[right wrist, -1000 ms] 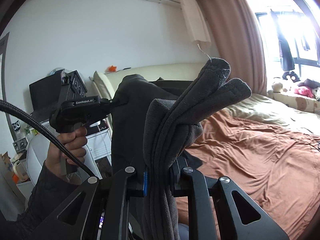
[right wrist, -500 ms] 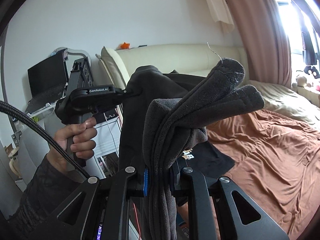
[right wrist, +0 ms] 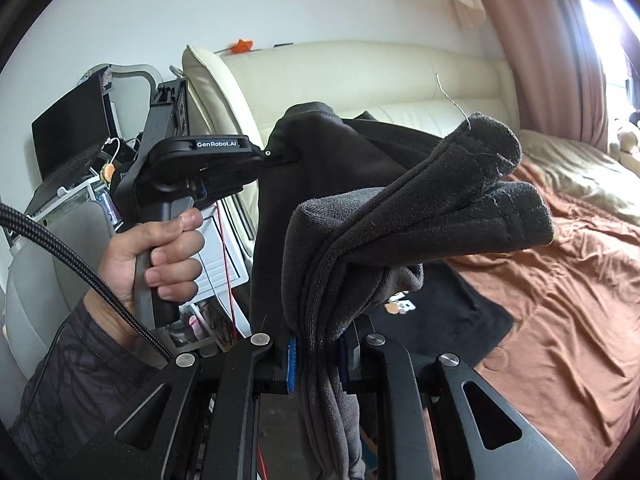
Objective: Fold small clothes
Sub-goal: 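Carry the lifted grey strip with both grippers toward the bed corner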
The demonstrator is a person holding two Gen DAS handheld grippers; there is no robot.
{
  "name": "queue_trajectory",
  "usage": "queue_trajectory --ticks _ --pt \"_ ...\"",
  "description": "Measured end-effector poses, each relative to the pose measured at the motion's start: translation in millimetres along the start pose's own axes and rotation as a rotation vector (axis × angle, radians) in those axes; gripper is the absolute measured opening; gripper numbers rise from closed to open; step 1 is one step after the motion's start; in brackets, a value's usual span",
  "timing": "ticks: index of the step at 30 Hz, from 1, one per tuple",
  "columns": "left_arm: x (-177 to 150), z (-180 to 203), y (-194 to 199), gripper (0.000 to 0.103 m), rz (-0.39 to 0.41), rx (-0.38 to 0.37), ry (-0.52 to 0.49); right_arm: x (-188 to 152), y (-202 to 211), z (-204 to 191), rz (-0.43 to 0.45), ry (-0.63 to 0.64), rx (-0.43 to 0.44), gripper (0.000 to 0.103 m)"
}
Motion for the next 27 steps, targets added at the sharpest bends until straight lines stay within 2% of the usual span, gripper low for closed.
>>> queue_trajectory --ticks 6,12,19,27 --pt "10 -17 -19 0.006 -0.014 0.062 0.004 -8 -12 24 -0.019 -0.034 0.034 0.012" --pt "2 -46 -73 0.006 -0.056 0.134 0.027 -28 -47 85 -0.067 -0.108 0.027 0.012" --pt "-11 -72 -135 0.006 -0.101 0.159 0.051 -45 -65 155 -0.106 -0.164 0.009 0.012" --pt "-13 -93 -189 0.006 -0.15 0.212 0.028 -50 -88 183 -0.123 -0.168 0.024 0.012"
Point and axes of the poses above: each gripper's, at about its wrist camera, not at the fingertips, and y roughly against the way its jaws point, z to its right, x to its top, the point moved 9 cm from there along -y, roughly the way its jaws point, and after that the axes turned 3 degrees about y, right-handed, at the moved point
